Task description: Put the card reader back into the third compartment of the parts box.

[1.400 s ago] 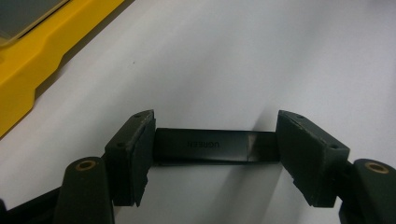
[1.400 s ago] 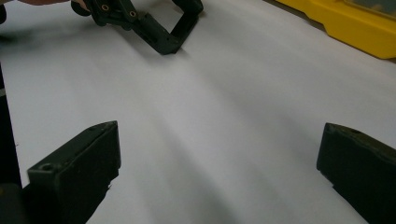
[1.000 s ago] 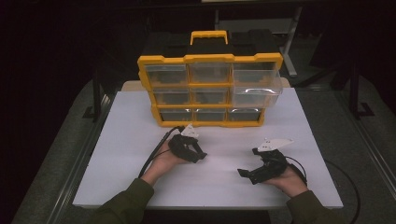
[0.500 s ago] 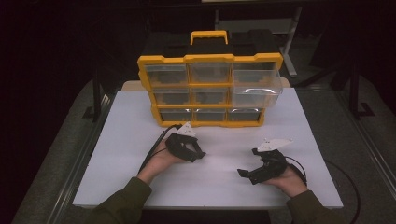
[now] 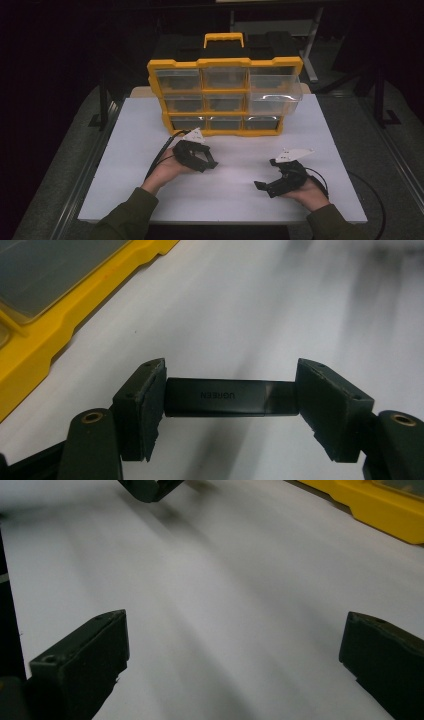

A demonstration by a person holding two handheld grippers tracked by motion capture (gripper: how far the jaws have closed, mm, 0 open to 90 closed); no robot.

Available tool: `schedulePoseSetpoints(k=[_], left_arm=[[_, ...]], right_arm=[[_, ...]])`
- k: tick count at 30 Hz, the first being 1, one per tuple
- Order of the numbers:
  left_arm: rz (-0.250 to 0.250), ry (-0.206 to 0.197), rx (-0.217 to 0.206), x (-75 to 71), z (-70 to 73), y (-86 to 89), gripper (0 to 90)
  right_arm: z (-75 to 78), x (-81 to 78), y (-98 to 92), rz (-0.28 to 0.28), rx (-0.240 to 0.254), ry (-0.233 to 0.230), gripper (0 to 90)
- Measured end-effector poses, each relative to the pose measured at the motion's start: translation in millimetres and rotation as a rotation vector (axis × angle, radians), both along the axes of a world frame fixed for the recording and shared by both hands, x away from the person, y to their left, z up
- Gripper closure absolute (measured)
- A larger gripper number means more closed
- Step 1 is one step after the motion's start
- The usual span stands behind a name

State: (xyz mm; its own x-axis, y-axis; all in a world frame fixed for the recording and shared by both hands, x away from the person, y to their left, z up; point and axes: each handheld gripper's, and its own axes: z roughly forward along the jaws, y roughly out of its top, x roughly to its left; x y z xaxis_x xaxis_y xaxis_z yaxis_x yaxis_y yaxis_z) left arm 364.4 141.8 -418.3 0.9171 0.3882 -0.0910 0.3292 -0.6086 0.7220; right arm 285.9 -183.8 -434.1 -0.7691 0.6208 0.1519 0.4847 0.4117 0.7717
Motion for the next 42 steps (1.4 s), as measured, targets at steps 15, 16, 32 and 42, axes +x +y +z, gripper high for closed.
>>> schedulePoseSetpoints(k=[15,16,32,42], left_arm=[[-0.039,0.008,-0.037,0.6,22.2,6.0,30.3],[-0.040,0.008,-0.041,0.6,23.7,5.5,30.3],[-0.099,0.017,-0.065,6.6,53.0,2.0,30.3],[-0.122,0.027,-0.089,9.8,70.1,1.9,30.3]], right_arm=[[0.5,0.1,-0.7,-0.002,0.002,-0.001,0.0],[0.5,0.2,-0.6,-0.002,0.003,0.000,0.0],[0.5,0.4,-0.7,-0.003,0.004,-0.004,0.0],[1.3,0.2,-1.1,-0.003,0.006,-0.003,0.0]])
